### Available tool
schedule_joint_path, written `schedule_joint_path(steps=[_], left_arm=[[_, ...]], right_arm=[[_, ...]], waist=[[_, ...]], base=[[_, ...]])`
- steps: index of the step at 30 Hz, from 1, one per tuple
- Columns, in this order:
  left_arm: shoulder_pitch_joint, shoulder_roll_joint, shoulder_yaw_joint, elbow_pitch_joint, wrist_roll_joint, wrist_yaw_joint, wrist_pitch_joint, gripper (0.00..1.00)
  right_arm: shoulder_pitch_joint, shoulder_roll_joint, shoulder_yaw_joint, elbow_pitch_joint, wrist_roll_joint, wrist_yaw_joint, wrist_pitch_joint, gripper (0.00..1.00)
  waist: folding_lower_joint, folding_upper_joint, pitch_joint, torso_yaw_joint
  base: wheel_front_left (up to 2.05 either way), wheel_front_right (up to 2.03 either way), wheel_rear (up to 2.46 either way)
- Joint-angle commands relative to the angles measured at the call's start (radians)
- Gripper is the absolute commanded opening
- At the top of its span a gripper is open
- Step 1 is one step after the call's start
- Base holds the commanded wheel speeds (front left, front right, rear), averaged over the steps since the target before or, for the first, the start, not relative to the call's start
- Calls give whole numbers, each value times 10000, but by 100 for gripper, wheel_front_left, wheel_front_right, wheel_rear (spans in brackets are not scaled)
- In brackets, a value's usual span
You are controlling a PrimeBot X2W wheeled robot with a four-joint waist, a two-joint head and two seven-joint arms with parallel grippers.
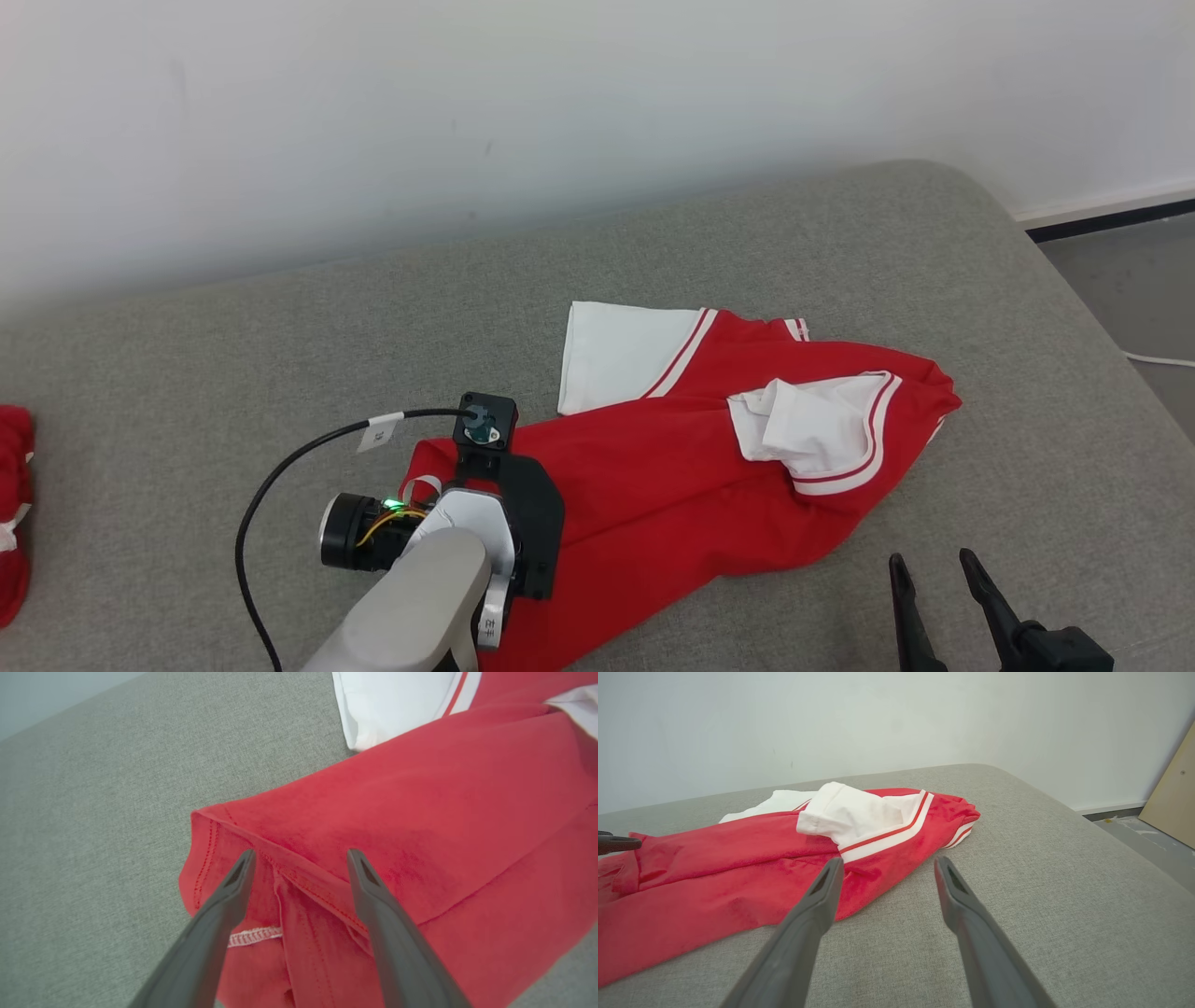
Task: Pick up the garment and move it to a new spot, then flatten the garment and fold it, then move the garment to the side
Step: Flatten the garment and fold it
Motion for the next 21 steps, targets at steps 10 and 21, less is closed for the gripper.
schedule_joint_path(steps=[10,21], left_arm=[[-620,22,-270,67,-645,1098,1864,100],[-966,65,-917,211,-391,1073,2410,100]], right_arm=[[-288,8,94,266,239,9,-181,100],[-407,8,94,397,339,9,-263,100]], waist=[[-1,-1,280,-223],[-1,-1,369,-178]], base=[[0,0,0],[0,0,0]])
